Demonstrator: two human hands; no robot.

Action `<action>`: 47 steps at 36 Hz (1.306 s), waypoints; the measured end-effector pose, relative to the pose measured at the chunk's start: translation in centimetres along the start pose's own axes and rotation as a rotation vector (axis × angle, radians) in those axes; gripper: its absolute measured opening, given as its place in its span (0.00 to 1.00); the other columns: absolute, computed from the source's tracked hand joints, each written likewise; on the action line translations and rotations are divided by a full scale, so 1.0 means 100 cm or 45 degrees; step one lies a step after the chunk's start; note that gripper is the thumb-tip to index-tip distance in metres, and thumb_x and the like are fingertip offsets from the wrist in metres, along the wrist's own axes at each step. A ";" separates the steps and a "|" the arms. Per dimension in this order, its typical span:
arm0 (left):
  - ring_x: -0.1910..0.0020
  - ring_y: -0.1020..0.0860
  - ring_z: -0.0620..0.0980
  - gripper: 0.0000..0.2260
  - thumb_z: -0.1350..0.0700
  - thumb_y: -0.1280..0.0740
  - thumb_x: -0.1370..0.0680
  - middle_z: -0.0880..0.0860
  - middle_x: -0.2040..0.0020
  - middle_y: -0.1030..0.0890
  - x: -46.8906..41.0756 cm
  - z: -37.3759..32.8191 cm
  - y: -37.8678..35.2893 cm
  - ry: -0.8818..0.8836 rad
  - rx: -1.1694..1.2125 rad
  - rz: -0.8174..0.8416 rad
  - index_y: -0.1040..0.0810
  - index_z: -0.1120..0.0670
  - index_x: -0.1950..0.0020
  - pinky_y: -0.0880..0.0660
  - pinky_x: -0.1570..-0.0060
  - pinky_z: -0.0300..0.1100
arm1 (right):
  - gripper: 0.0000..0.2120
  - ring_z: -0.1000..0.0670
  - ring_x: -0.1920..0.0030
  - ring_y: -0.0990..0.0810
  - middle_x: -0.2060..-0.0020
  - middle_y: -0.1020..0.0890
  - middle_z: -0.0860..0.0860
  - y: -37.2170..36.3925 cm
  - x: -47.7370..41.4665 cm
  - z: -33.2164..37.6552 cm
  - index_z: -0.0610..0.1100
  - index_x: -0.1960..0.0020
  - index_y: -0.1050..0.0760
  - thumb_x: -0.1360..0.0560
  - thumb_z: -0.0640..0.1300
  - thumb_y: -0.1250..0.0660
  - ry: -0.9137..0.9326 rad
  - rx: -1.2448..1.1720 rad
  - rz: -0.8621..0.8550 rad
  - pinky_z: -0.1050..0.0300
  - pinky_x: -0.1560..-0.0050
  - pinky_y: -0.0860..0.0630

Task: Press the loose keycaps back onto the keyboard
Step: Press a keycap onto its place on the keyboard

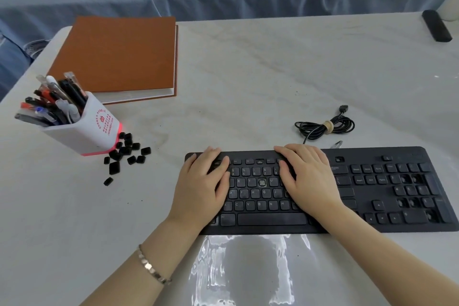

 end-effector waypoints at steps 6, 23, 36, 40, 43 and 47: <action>0.40 0.23 0.62 0.19 0.51 0.43 0.23 0.60 0.41 0.20 0.004 -0.008 0.000 0.007 -0.252 0.075 0.19 0.60 0.43 0.28 0.42 0.59 | 0.17 0.46 0.51 0.25 0.53 0.20 0.48 0.000 0.000 0.000 0.43 0.45 0.21 0.26 0.47 0.44 0.004 0.013 -0.010 0.57 0.41 0.37; 0.45 0.21 0.65 0.19 0.51 0.41 0.24 0.60 0.47 0.18 -0.008 -0.011 -0.002 0.064 -0.153 0.083 0.16 0.63 0.53 0.23 0.49 0.58 | 0.18 0.46 0.50 0.25 0.52 0.20 0.48 -0.001 0.001 0.001 0.43 0.44 0.21 0.25 0.48 0.45 -0.009 0.046 0.025 0.55 0.41 0.37; 0.32 0.33 0.63 0.16 0.61 0.34 0.24 0.63 0.30 0.32 0.012 0.053 0.036 0.669 -0.115 -0.187 0.25 0.58 0.35 0.40 0.33 0.58 | 0.19 0.43 0.50 0.23 0.52 0.20 0.48 0.002 0.002 -0.002 0.43 0.43 0.22 0.25 0.48 0.46 -0.006 0.061 0.079 0.54 0.42 0.38; 0.25 0.46 0.61 0.19 0.55 0.42 0.19 0.60 0.24 0.42 0.014 0.080 0.038 0.911 -0.207 -0.029 0.32 0.55 0.29 0.47 0.30 0.57 | 0.20 0.42 0.50 0.22 0.52 0.20 0.47 0.001 0.002 -0.001 0.43 0.43 0.22 0.26 0.49 0.47 -0.002 0.063 0.082 0.53 0.42 0.38; 0.29 0.39 0.63 0.18 0.56 0.39 0.20 0.61 0.29 0.32 0.015 0.086 0.038 0.872 -0.138 -0.060 0.28 0.60 0.32 0.42 0.31 0.53 | 0.20 0.42 0.50 0.23 0.52 0.20 0.47 0.001 0.002 0.000 0.43 0.43 0.22 0.26 0.49 0.47 0.001 0.065 0.070 0.53 0.42 0.38; 0.37 0.33 0.59 0.14 0.60 0.36 0.21 0.58 0.40 0.23 0.018 0.079 0.035 0.722 -0.070 -0.078 0.24 0.61 0.37 0.35 0.40 0.47 | 0.20 0.43 0.50 0.23 0.52 0.20 0.47 -0.001 0.000 0.001 0.43 0.43 0.22 0.25 0.49 0.46 0.001 0.068 0.081 0.53 0.42 0.38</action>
Point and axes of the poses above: each hand's wrist, its own x-axis away from the middle knuckle, its own y-axis out of the back of the hand, z = x × y, the point moved 1 cm from there along -x, towards the middle knuckle
